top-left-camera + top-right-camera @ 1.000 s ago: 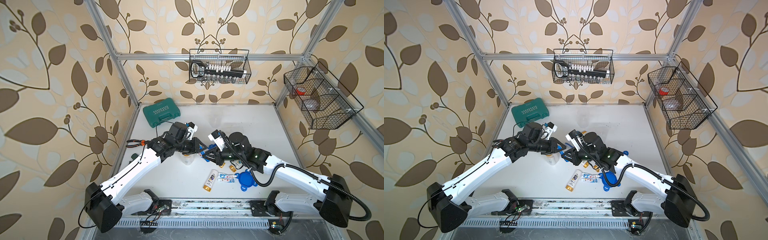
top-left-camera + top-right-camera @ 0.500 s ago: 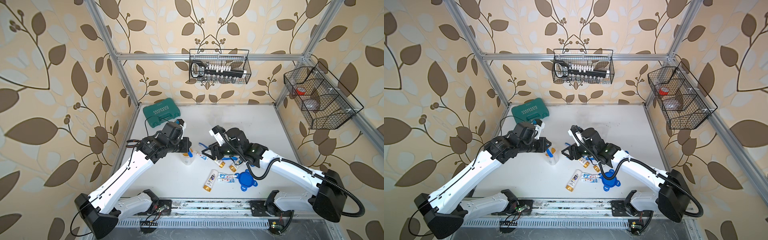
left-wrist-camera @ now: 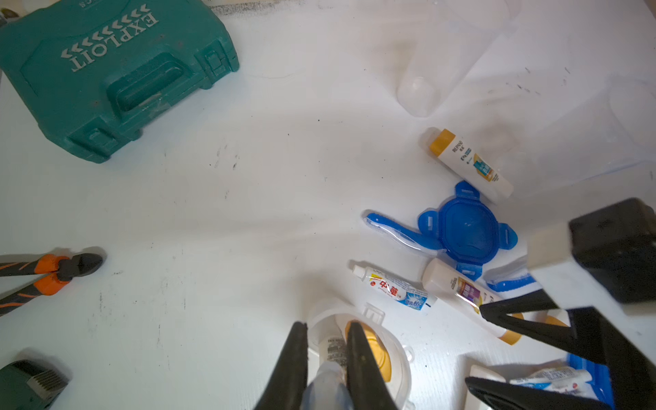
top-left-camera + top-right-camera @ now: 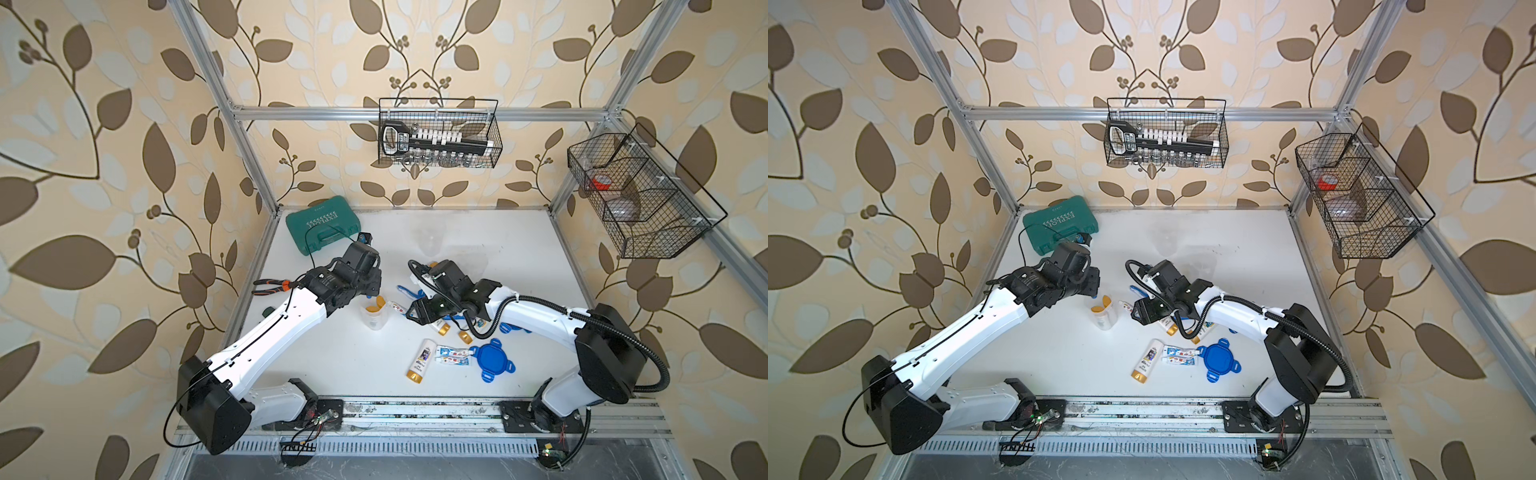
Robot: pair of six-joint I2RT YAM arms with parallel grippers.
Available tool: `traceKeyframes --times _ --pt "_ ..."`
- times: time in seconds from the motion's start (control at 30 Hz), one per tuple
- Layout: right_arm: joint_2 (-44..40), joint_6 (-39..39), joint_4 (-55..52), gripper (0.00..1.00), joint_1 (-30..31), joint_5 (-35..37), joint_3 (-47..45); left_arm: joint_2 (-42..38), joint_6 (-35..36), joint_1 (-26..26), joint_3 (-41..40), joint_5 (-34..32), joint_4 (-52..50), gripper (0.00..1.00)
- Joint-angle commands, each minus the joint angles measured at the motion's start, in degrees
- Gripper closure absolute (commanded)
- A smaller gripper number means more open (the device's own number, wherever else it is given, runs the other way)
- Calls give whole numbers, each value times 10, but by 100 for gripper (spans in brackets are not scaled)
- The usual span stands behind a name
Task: Pack away toiletry kits
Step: Pick up the toiletry item from the center of the board, then place the toiletry item into the container.
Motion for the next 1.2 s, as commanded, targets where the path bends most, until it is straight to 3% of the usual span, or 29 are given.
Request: traceKeyframes --times 0.0,0.47,0.8,1.0,1.17 --pt "21 -15 -7 37 -1 0 13 3 15 -5 -20 -17 49 100" --pt "121 -23 2 39 0 4 68 10 8 -10 -78 -20 92 97" --pt "196 -42 -15 38 0 64 116 -16 -16 -14 -89 -4 82 62" --pt "231 -59 -25 38 0 100 126 -60 -47 -14 -93 19 58 46" --pt "252 -72 -24 41 8 113 120 -99 -82 -13 -91 1 13 35"
